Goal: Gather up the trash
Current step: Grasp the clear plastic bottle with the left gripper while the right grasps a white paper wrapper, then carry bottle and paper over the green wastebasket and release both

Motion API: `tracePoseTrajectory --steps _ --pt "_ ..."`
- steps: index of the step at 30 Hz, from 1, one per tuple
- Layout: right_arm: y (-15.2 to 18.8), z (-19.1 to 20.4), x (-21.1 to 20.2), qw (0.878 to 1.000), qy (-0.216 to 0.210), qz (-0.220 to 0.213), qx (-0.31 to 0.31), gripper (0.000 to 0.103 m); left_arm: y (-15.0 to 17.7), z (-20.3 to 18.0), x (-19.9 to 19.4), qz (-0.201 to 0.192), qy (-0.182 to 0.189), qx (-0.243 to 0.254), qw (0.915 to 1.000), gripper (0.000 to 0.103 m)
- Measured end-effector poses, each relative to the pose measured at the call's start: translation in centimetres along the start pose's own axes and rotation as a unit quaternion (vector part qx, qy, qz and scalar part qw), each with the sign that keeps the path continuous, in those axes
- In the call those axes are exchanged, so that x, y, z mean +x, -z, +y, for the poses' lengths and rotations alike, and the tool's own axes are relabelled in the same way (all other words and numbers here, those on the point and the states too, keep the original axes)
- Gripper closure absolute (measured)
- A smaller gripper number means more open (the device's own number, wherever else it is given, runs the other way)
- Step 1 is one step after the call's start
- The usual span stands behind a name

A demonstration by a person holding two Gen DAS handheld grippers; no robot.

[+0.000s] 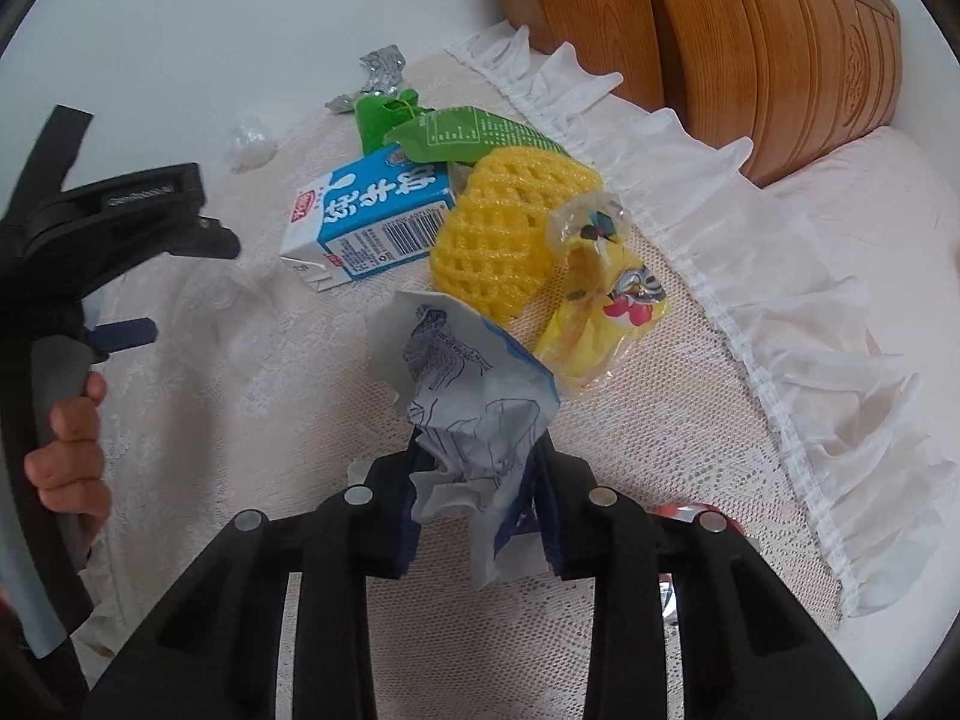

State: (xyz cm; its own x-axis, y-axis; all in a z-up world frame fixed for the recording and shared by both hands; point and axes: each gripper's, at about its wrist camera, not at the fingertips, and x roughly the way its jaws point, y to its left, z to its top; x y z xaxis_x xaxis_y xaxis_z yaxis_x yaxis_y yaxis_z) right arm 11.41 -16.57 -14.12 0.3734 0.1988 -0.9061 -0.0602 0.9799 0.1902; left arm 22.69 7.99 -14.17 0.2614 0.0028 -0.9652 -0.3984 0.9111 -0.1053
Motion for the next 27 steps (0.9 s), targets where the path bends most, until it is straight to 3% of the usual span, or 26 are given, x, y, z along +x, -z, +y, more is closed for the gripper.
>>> tracePoseTrajectory --steps 4,8,14,21,27 --pt "0.0 0.5 -1.5 1.0 -0.007 -0.016 -0.01 0.071 -0.3 -0.4 1.4 0.013 -0.004 -0.009 0.9999 0.008" --pt "-0.1 0.3 -2.5 1.0 -0.017 -0.022 -0.002 0.071 -0.4 -0.3 2.4 0.026 0.007 -0.013 0.9995 0.031" --pt "0.5 -0.1 -3.6 0.999 -0.024 -0.027 0.005 0.071 0.3 0.5 1.7 0.005 0.018 -0.002 0.9998 0.033" --pt "2.5 -0.3 -5.3 0.999 -0.029 -0.035 0.009 0.071 4.0 1.6 -2.8 -0.044 0.044 0.065 0.9959 0.033" --pt "5.4 -1.7 -8.2 0.998 -0.024 -0.051 0.022 0.071 10.1 1.7 -8.2 -0.083 0.082 0.16 0.9803 0.036"
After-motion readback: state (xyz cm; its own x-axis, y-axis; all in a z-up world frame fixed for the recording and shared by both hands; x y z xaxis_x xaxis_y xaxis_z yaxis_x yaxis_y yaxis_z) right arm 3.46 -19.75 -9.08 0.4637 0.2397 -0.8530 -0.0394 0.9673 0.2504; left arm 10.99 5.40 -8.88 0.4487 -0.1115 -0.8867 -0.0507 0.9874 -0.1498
